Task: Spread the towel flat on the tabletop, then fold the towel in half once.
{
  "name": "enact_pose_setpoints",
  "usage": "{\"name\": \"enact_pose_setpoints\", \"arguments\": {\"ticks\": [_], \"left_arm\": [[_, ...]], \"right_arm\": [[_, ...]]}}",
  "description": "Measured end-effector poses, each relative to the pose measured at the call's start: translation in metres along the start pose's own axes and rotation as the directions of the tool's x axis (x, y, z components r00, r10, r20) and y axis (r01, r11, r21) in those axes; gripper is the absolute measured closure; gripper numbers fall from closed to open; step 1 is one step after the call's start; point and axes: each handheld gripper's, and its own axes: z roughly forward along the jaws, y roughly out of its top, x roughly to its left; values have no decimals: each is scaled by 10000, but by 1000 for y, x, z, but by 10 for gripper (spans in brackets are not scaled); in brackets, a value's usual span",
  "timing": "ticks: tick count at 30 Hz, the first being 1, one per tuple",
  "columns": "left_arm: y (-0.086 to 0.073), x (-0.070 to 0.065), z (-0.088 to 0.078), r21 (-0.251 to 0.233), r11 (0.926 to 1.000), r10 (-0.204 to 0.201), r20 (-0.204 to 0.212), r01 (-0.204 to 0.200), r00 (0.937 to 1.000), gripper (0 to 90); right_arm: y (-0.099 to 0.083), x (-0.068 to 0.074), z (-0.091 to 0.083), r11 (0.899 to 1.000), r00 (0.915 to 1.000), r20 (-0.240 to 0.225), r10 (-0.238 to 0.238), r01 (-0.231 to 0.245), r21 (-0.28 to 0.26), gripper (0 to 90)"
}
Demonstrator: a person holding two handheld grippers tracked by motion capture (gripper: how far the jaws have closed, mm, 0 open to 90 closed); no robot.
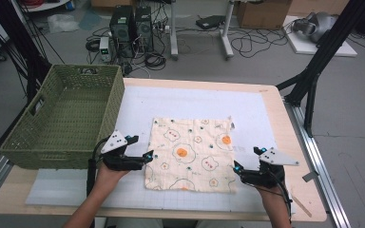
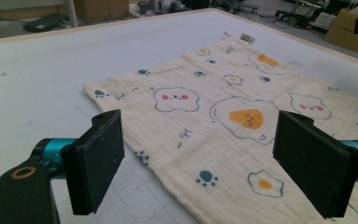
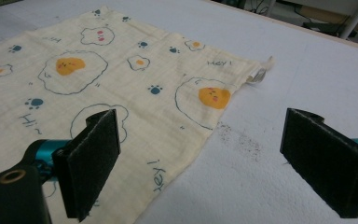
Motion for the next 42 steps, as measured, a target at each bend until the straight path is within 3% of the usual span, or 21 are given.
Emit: {"name": "enact_pose_setpoints", "arguments": {"ticks": [14, 19, 23, 26, 30, 32, 36, 42], "left_arm": [[-3, 7, 4, 220, 9991, -366, -147, 369, 9992, 168], [-3, 2, 4, 261, 9994, -205, -89, 207, 9998, 168], [0, 4, 6, 157, 9994, -309, 44, 308, 9995, 168], [11, 9, 12, -1, 9979, -643, 6, 643, 9979, 168], [24, 15, 19, -46, 9980, -631, 23, 631, 9980, 168], [37, 23, 27, 56, 9973, -733, -48, 733, 9973, 168], [48, 31, 36, 201, 9942, -1054, -46, 1054, 9944, 168], [59, 44, 55, 654, 9904, -1174, -690, 1219, 9907, 188]], "right_arm": [[-2, -2, 1, 9998, 9999, 84, 113, -114, 140, 112], [-1, -2, 5, 9998, 10000, 8, 97, -97, 144, 112], [-2, -1, 3, 9999, 9999, -28, 126, -126, 113, 112], [-4, -4, 0, 9995, 9995, -17, 315, -315, 24, 112], [-4, -6, -1, 9991, 9991, -3, 432, -432, -18, 112], [-4, -7, -1, 9991, 9991, 24, 416, -416, -9, 112], [-4, -7, -1, 9990, 9989, -115, 453, -454, -53, 112], [-5, -7, -1, 9989, 9988, -145, 464, -465, -4, 112]]}}
